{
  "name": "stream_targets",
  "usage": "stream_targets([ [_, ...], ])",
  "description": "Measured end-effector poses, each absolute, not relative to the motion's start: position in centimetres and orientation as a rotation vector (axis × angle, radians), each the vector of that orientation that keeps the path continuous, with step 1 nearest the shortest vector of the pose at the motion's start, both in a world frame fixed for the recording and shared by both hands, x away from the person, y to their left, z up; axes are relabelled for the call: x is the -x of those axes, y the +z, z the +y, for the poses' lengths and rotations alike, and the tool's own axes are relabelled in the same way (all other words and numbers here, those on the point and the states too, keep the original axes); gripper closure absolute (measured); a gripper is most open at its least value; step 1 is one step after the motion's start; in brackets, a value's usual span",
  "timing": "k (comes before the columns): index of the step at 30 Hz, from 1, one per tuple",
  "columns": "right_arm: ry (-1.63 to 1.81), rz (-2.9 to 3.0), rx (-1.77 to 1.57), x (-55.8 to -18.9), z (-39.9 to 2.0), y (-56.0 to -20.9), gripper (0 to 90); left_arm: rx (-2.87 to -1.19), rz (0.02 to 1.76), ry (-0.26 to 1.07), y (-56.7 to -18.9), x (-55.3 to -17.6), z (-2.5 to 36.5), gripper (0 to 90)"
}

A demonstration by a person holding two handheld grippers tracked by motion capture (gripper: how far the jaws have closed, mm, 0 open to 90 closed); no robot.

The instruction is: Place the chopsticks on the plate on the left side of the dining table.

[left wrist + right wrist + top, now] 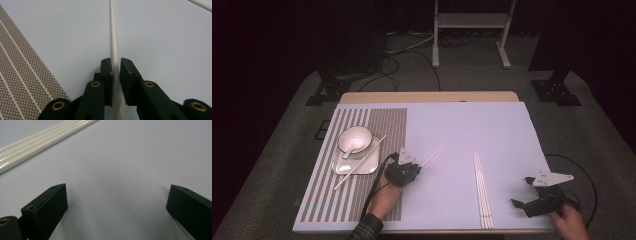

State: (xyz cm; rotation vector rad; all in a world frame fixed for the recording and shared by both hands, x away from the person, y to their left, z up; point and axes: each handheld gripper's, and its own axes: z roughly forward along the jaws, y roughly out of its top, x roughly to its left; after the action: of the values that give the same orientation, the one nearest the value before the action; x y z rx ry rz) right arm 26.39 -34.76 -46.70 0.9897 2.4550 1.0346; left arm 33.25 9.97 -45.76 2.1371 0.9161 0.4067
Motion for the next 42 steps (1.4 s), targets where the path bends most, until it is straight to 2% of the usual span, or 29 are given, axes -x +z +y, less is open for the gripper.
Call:
stream_targets([
  [17,1.034,2.455,-0.989,-26.4,-34.8,-46.7,2.2,-2.124,0.925,0.385,-45.8,-33.2,10.3,84.1],
  [42,1.034,2.455,-0.988,-26.4,-34.8,-46.7,2.2,-2.139,0.894,0.364,-44.3,-32.2,11.5,84.3],
])
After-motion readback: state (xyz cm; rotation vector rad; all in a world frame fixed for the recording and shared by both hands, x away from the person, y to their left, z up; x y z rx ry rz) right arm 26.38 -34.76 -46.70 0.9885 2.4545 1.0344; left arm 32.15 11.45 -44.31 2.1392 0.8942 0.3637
